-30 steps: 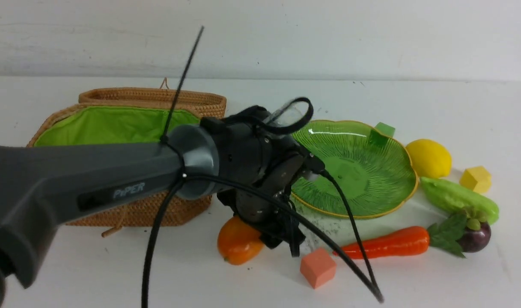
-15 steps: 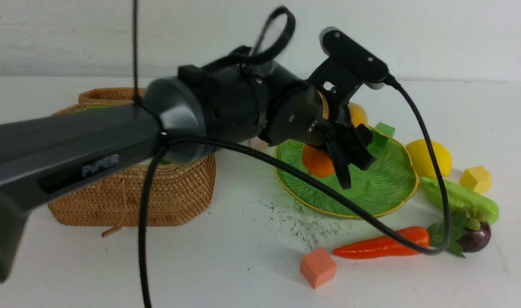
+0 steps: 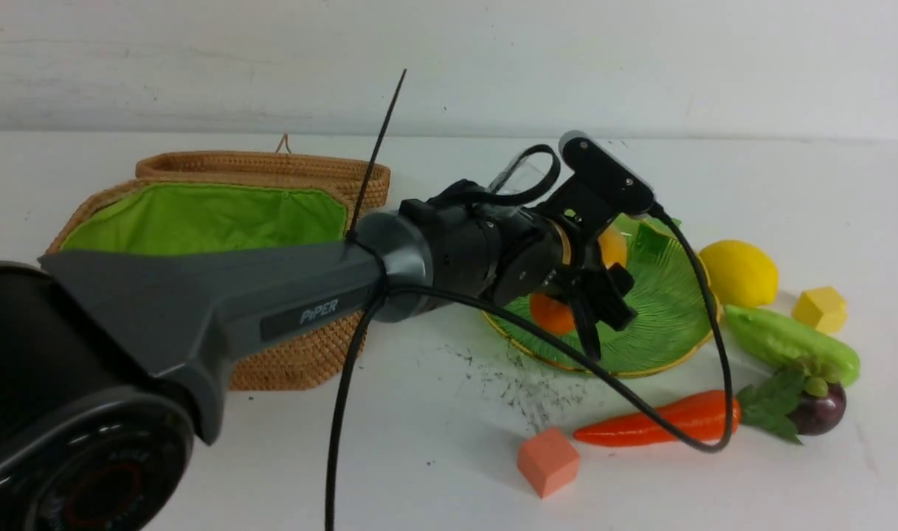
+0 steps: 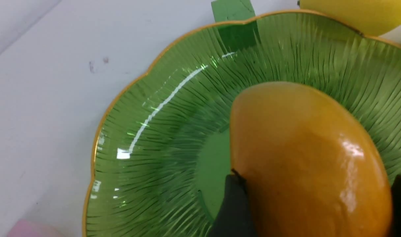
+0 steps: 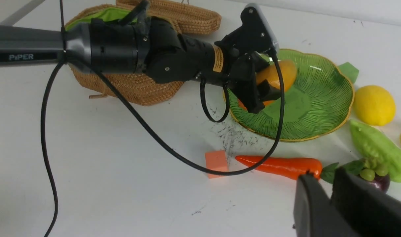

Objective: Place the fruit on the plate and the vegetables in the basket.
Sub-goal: Grab the mango with your left arm and place it on the right plate, then use the right arm to grab a carrot and put it into the left basket

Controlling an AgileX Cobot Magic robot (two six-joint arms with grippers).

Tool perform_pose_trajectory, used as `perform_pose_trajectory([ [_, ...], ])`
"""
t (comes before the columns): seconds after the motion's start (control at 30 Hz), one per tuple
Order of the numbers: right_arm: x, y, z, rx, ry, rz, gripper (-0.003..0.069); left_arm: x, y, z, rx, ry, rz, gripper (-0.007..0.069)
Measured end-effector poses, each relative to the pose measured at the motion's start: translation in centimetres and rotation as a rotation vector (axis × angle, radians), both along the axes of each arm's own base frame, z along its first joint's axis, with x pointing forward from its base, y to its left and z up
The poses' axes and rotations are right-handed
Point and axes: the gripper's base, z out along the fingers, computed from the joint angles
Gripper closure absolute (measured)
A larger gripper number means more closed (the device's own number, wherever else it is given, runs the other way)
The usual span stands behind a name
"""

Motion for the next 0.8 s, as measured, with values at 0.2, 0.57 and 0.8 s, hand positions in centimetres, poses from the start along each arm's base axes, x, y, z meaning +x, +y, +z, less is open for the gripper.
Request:
perform_pose_trajectory([
  [0.2,-0.1,0.0,-0.1,-0.006,0.011,0.002,0.0552,-0.2,0.2,0.8,0.003,0.001,0.003,-0.0037],
  [0.57,0.5,0.3,-0.8,-0.048,0.098,0.016,0.0545,-6.3,3.7,12.2,-0.015,0.116,0.073,0.0242],
  [0.8,4.7,1.6,-2.0,-0.129,0.257,0.039,0.0543,-14.1,8.7,21.2,-0.131,0.203,0.099,0.0638],
])
